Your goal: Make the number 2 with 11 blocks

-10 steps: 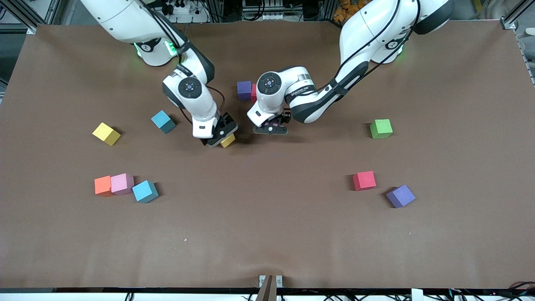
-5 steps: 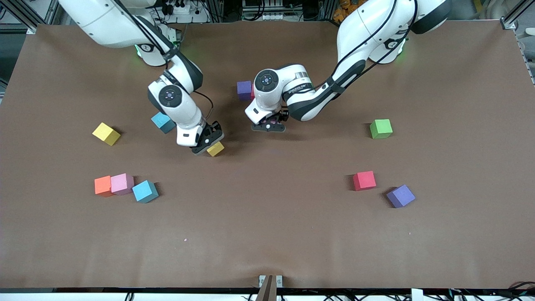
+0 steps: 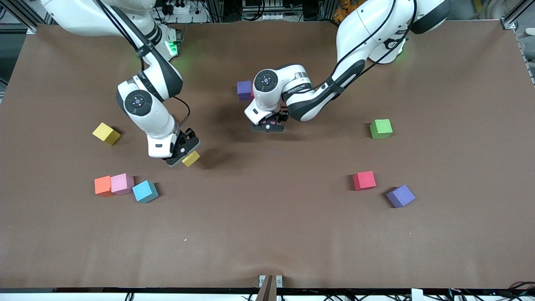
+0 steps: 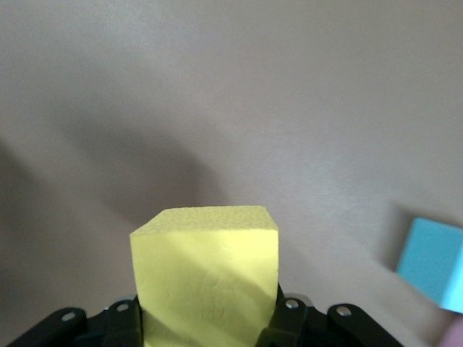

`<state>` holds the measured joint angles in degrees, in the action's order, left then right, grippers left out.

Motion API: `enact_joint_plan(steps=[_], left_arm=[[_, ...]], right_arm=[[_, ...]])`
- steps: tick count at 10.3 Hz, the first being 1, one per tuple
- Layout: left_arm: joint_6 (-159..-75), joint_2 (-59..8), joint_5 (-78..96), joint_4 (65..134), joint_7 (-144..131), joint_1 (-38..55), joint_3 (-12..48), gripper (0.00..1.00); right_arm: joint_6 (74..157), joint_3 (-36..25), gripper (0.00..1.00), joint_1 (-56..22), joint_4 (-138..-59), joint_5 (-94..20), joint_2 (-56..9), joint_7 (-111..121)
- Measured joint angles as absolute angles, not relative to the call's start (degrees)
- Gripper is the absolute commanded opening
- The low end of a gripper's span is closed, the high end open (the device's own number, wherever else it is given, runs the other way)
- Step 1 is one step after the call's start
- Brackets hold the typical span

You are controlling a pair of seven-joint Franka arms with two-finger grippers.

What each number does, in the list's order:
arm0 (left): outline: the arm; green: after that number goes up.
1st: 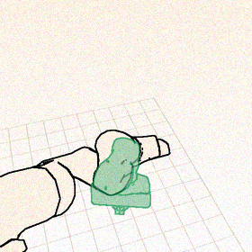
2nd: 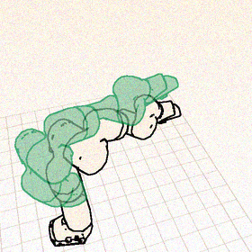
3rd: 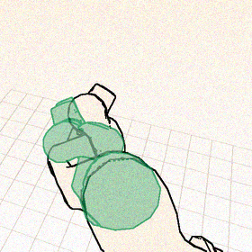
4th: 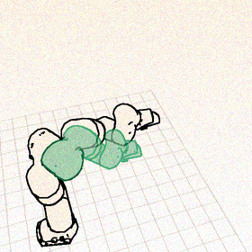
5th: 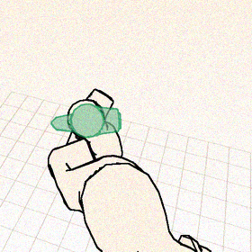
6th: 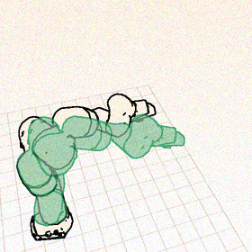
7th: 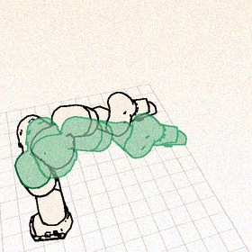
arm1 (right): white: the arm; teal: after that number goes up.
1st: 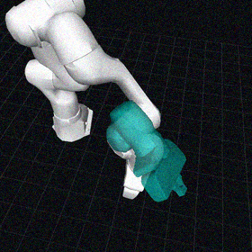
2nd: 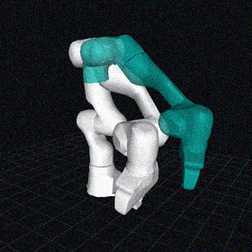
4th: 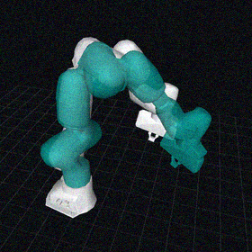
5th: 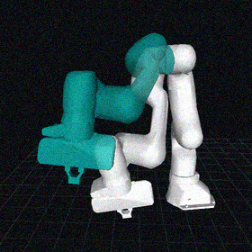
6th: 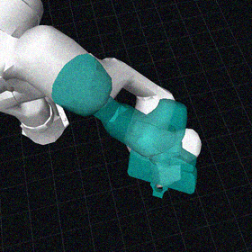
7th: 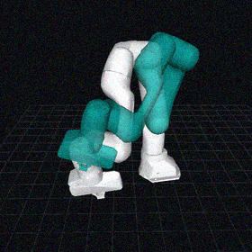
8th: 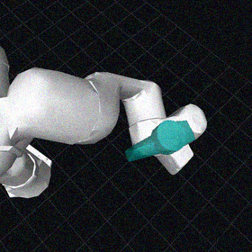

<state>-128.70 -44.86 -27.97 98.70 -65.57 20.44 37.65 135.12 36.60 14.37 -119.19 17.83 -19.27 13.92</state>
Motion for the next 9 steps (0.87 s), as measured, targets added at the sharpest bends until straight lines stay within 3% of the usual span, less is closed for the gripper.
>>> enact_joint_plan(steps=[3, 9], left_arm=[[-128.6, -45.4, -28.0, 97.3, -65.6, 21.3, 36.9, 0.12], [-128.6, -45.5, -28.0, 97.0, -66.7, 23.5, 36.5, 0.13]], right_arm=[[127.9, 36.9, 0.0, 14.4, -112.7, 14.4, -19.1, 23.5], [125.7, 36.8, 0.0, 14.4, -112.3, 12.5, -19.2, 32.6]])
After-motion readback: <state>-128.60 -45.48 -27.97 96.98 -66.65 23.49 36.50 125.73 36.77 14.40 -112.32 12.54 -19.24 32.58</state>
